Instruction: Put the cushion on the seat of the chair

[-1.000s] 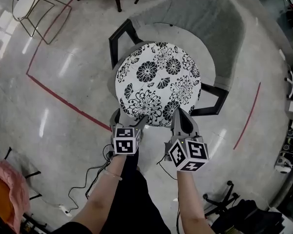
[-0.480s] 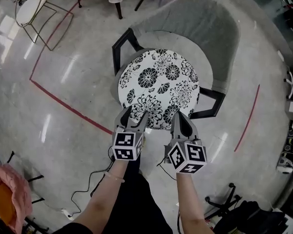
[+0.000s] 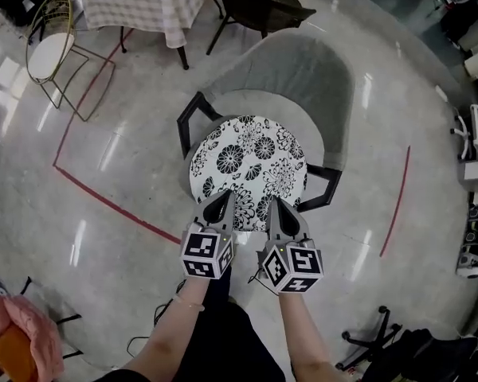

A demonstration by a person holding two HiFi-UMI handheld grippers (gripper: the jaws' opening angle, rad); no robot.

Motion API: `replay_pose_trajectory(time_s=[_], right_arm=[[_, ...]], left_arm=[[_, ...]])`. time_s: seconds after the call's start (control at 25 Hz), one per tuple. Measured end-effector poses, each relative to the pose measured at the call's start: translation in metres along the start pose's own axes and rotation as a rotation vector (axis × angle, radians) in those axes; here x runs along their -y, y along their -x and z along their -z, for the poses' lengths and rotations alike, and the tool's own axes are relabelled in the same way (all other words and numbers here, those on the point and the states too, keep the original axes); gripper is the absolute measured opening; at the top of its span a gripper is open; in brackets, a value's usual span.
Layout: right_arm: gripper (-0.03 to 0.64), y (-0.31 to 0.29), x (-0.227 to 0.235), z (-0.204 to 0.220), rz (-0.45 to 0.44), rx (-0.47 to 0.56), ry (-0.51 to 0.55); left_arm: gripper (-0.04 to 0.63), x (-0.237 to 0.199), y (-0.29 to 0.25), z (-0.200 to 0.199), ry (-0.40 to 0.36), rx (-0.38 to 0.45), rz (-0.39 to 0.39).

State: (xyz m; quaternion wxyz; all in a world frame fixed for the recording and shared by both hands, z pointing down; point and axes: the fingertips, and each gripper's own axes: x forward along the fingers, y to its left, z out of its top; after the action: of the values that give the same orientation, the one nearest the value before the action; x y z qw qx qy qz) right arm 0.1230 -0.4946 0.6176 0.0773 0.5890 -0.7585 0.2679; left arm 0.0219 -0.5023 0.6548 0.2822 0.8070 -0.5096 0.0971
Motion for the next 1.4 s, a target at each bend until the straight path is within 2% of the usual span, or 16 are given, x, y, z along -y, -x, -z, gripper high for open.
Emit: replay_pose_trajectory(time_s=[0.24, 0.4, 0.76, 1.12, 1.4], right_arm=[[0.015, 0.018, -0.011, -0.036, -0.005, 0.061, 0.009], [0.015, 0.030, -0.015, -0.047, -0.011, 0.064, 0.011], [0.015, 0.069, -0.025, -0.084, 0.006, 0.146, 0.023], [0.015, 0.103, -0.049, -0.098, 0.011, 0.213, 0.031], [0.015, 0.117, -0.048, -0.101, 0.045, 0.258, -0.002]], left_arm=[[0.011, 0.041, 0.017, -0.046, -0.072, 0.023, 0.101], [0.011, 0.063, 0.031, -0.061, -0.075, 0.030, 0.156], [0.011, 0.094, 0.065, -0.085, -0.113, 0.018, 0.202], [0.012, 0.111, 0.094, -0.107, -0.178, 0.059, 0.236], [0.012, 0.112, 0.111, -0.106, -0.171, 0.080, 0.237]])
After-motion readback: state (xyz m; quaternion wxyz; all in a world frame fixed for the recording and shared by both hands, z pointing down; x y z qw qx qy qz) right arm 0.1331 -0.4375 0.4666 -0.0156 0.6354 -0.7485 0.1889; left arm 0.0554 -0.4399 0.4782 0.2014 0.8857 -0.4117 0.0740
